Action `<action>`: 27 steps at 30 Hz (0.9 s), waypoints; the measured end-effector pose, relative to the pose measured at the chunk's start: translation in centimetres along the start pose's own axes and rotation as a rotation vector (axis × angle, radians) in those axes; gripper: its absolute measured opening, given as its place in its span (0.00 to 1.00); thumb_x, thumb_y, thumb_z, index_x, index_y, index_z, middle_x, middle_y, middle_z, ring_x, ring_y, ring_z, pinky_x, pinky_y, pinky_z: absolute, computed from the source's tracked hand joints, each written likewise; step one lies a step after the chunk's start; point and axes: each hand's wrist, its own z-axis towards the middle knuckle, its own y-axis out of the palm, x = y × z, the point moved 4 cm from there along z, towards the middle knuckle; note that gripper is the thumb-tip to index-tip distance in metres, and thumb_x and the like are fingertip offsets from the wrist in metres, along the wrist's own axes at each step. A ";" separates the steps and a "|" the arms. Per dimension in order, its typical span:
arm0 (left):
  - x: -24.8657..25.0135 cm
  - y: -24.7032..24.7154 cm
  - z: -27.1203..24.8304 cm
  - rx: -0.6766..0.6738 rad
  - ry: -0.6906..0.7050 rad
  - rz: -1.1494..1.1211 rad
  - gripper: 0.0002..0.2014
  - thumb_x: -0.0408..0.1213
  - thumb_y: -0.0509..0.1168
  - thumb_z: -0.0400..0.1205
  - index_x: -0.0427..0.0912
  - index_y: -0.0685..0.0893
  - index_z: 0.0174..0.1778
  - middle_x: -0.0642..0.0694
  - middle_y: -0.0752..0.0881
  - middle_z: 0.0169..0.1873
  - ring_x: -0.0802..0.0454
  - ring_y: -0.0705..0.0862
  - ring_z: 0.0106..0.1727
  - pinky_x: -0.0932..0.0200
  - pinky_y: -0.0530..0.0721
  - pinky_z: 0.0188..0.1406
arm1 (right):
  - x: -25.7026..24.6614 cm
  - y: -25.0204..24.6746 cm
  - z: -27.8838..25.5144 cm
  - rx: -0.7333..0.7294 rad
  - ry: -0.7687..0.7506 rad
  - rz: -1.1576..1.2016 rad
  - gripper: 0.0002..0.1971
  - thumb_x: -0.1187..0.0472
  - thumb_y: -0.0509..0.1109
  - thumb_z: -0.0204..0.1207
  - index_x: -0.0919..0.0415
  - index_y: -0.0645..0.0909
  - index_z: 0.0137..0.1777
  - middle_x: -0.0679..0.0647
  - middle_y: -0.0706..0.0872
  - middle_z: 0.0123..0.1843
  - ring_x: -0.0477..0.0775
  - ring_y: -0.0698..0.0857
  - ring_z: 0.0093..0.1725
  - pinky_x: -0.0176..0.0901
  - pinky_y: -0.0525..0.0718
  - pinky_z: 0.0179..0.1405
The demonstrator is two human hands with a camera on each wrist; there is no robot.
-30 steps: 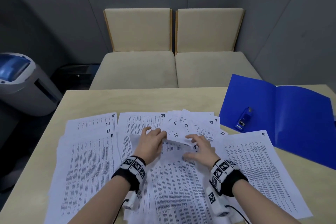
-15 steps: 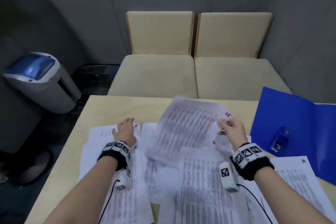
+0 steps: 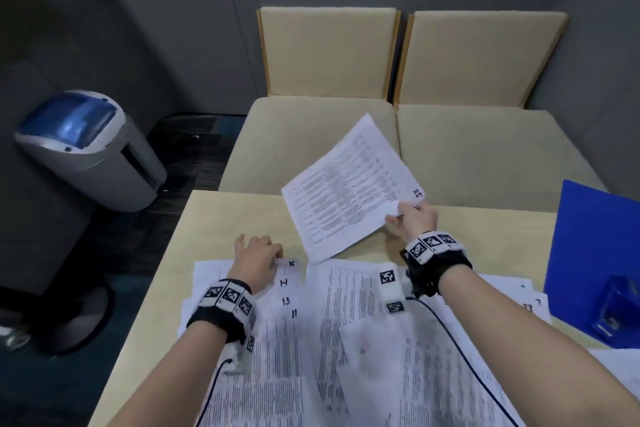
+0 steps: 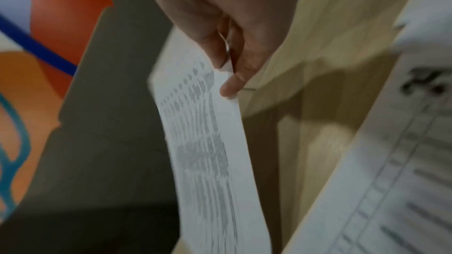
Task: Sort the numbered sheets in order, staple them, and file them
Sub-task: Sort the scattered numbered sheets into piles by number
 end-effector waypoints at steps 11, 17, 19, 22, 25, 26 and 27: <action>-0.5 -0.6 -1.2 0.163 0.063 -0.040 0.09 0.33 0.62 0.80 0.45 0.82 0.53 0.46 0.79 0.52 0.43 0.78 0.59 0.40 0.53 0.75 | 6.3 13.9 -6.5 -0.611 -0.046 -0.862 0.16 0.74 0.50 0.75 0.53 0.72 0.40 0.64 0.81 0.42 0.56 0.82 0.25 0.35 0.77 0.19; -0.7 0.8 -0.7 0.134 -0.033 -0.039 0.13 0.32 0.59 0.80 0.44 0.80 0.60 0.44 0.78 0.58 0.44 0.80 0.60 0.40 0.57 0.75 | 7.6 14.0 -8.8 -0.711 -0.149 -1.009 0.18 0.70 0.53 0.78 0.62 0.77 0.63 0.66 0.84 0.57 0.67 0.83 0.60 0.50 0.82 0.49; -0.6 1.3 -0.8 0.098 -0.084 -0.008 0.15 0.32 0.58 0.80 0.44 0.76 0.63 0.45 0.77 0.60 0.46 0.80 0.60 0.42 0.61 0.74 | 7.3 12.8 -9.8 -0.699 -0.213 -0.971 0.25 0.67 0.55 0.80 0.58 0.64 0.78 0.64 0.73 0.74 0.64 0.75 0.72 0.50 0.75 0.70; 0.2 1.5 -1.2 0.156 -0.171 0.024 0.24 0.28 0.63 0.75 0.44 0.72 0.68 0.43 0.77 0.63 0.42 0.79 0.61 0.37 0.62 0.72 | 6.3 8.5 -11.4 -0.642 -0.285 -0.789 0.23 0.65 0.58 0.82 0.56 0.66 0.78 0.60 0.71 0.73 0.57 0.76 0.69 0.44 0.74 0.70; 4.7 0.3 -2.1 0.346 -0.073 -0.025 0.26 0.22 0.67 0.70 0.41 0.78 0.65 0.39 0.80 0.55 0.38 0.81 0.54 0.36 0.69 0.64 | 5.6 0.7 -11.8 -0.496 -0.340 -0.664 0.15 0.67 0.59 0.82 0.58 0.78 0.66 0.55 0.76 0.61 0.47 0.78 0.54 0.23 0.75 0.52; 7.1 -0.1 -2.7 0.391 0.007 -0.041 0.23 0.23 0.67 0.71 0.41 0.80 0.63 0.41 0.81 0.52 0.40 0.82 0.51 0.39 0.73 0.61 | 5.5 -2.5 -11.4 -0.415 -0.343 -0.645 0.13 0.68 0.59 0.82 0.57 0.81 0.60 0.54 0.77 0.58 0.45 0.79 0.52 0.21 0.75 0.48; 9.8 -0.3 -3.3 0.393 0.097 -0.076 0.18 0.27 0.66 0.75 0.42 0.80 0.61 0.43 0.81 0.51 0.42 0.82 0.49 0.43 0.75 0.58 | 5.5 -5.8 -10.8 -0.321 -0.332 -0.637 0.11 0.69 0.60 0.81 0.56 0.82 0.54 0.54 0.79 0.57 0.45 0.80 0.51 0.23 0.76 0.49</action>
